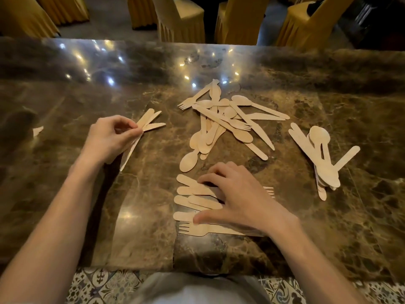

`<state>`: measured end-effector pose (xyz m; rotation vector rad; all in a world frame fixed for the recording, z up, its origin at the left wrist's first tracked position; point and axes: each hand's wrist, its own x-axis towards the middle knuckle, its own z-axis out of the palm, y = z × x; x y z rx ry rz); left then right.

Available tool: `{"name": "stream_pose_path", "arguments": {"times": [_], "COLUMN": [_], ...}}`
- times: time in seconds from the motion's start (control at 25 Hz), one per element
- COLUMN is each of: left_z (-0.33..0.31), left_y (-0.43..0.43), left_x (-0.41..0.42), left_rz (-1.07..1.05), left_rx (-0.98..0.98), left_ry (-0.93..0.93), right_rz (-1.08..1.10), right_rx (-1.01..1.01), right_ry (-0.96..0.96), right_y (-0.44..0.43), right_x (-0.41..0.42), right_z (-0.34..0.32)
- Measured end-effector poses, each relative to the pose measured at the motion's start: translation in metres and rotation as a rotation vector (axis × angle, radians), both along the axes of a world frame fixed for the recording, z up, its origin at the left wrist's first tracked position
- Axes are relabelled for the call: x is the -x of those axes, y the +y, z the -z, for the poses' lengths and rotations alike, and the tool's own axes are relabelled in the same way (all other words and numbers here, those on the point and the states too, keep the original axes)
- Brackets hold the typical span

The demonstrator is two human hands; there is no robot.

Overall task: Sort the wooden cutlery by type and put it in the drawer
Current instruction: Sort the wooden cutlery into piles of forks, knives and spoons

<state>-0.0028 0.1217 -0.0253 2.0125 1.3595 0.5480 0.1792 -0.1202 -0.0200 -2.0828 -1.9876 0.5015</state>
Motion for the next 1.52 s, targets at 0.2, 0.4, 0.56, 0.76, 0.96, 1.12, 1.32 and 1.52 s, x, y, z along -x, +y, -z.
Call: {"name": "stream_pose_path", "arguments": {"times": [0.2,0.4,0.56,0.76,0.96,1.12,1.32,1.52], "left_z": [0.005,0.006,0.008,0.009,0.002,-0.009,-0.007,0.0], "left_y": [0.002,-0.006,-0.015,-0.03,-0.041,-0.06,-0.094,-0.096], "left_x": [-0.005,-0.016,-0.022,-0.029,-0.036,-0.05,-0.075,-0.087], "left_rz": [0.051,0.107,0.148,0.174,0.178,0.178,0.28,0.249], "left_rx": [-0.212,-0.269,-0.277,-0.315,-0.287,-0.317,-0.268,-0.313], "left_ry": [0.227,0.282,0.31,0.315,0.344,0.239,0.196,0.187], "right_rz": [-0.069,-0.118,-0.107,-0.158,-0.129,-0.078,0.214,0.507], "right_rx": [-0.085,-0.094,-0.17,-0.18,-0.171,-0.182,-0.251,-0.336], "right_ry": [-0.008,-0.034,-0.076,-0.124,-0.08,-0.054,0.051,0.008], "right_y": [-0.01,-0.027,-0.023,-0.022,-0.026,-0.022,0.003,0.051], "right_x": [0.01,0.014,0.011,0.006,0.002,-0.007,-0.045,-0.089], "right_z": [0.01,0.015,0.014,0.013,0.01,0.003,-0.004,-0.001]}}
